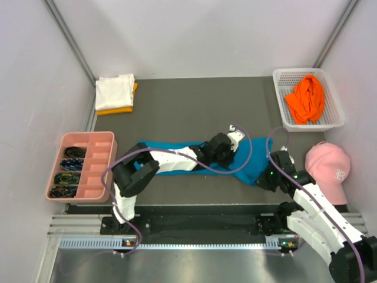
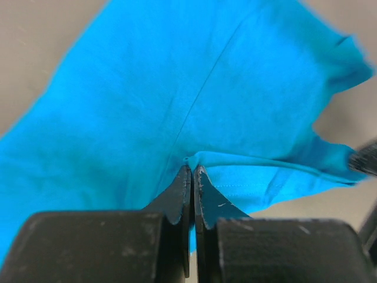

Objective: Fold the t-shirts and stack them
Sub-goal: Fold the other side of the tshirt into a rectangle

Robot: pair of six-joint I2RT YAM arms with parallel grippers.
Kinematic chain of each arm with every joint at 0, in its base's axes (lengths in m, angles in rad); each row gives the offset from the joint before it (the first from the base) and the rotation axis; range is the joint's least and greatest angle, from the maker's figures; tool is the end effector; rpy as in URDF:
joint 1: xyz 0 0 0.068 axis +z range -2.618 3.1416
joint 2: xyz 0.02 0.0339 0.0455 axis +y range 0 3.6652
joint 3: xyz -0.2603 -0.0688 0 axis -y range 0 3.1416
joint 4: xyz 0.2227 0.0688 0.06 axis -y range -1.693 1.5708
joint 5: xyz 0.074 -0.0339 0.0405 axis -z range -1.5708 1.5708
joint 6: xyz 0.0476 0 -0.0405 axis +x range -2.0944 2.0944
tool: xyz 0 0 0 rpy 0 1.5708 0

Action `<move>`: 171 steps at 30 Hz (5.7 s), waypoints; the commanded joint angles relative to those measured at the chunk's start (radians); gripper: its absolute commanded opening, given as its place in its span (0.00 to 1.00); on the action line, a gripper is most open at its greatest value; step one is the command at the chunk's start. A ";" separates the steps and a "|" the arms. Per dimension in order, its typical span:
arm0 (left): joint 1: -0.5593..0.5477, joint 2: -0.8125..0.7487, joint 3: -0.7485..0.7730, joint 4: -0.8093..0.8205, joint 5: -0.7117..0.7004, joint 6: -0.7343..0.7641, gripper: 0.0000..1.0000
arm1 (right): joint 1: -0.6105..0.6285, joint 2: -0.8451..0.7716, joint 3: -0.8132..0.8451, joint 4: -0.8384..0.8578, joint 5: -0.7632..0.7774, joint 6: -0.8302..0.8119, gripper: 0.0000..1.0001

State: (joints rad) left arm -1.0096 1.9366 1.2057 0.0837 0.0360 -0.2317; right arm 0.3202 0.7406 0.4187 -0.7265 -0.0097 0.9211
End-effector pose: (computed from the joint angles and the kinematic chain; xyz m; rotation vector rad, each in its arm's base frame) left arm 0.2199 -0.3531 0.1793 0.8972 2.1344 -0.7040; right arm 0.1126 0.0378 0.1702 0.7927 2.5704 0.4288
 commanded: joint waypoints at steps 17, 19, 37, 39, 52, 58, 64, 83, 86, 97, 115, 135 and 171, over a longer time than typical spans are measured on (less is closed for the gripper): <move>-0.003 -0.229 -0.146 0.016 -0.093 -0.061 0.00 | 0.013 0.243 0.357 0.081 0.143 -0.139 0.00; -0.003 -0.229 -0.152 0.019 -0.094 -0.064 0.00 | 0.013 0.261 0.390 0.081 0.162 -0.153 0.00; -0.003 -0.209 -0.190 0.065 -0.162 -0.100 0.00 | 0.011 0.474 0.497 0.170 0.191 -0.203 0.00; -0.003 -0.202 -0.186 0.068 -0.165 -0.098 0.00 | 0.011 0.488 0.514 0.177 0.201 -0.209 0.00; 0.005 -0.105 -0.104 0.082 -0.214 -0.095 0.09 | -0.009 0.661 0.629 0.233 0.172 -0.248 0.00; 0.025 -0.091 -0.077 0.076 -0.310 -0.103 0.57 | -0.026 0.740 0.661 0.252 0.146 -0.263 0.00; 0.066 -0.148 -0.084 0.053 -0.450 -0.093 0.75 | -0.047 0.784 0.666 0.274 0.125 -0.271 0.00; 0.155 -0.395 -0.251 -0.045 -0.601 -0.072 0.75 | -0.064 0.925 0.742 0.291 0.132 -0.288 0.00; 0.154 -0.412 -0.271 -0.053 -0.587 -0.089 0.74 | -0.064 0.948 0.769 0.268 0.149 -0.289 0.20; 0.154 -0.435 -0.340 -0.033 -0.515 -0.127 0.73 | -0.070 0.671 0.633 0.179 0.263 -0.288 0.50; 0.152 -0.449 -0.390 -0.016 -0.464 -0.129 0.72 | -0.086 0.457 0.328 0.153 0.290 -0.179 0.31; 0.152 -0.435 -0.374 -0.025 -0.484 -0.129 0.72 | -0.150 0.579 0.299 0.269 0.218 -0.214 0.29; 0.152 -0.396 -0.331 -0.058 -0.484 -0.144 0.70 | -0.190 0.639 0.330 0.326 0.198 -0.257 0.00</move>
State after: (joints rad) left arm -0.8562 1.5471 0.8490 0.0208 -0.4389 -0.3653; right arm 0.1406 1.4109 0.7036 -0.3985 0.1558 0.6758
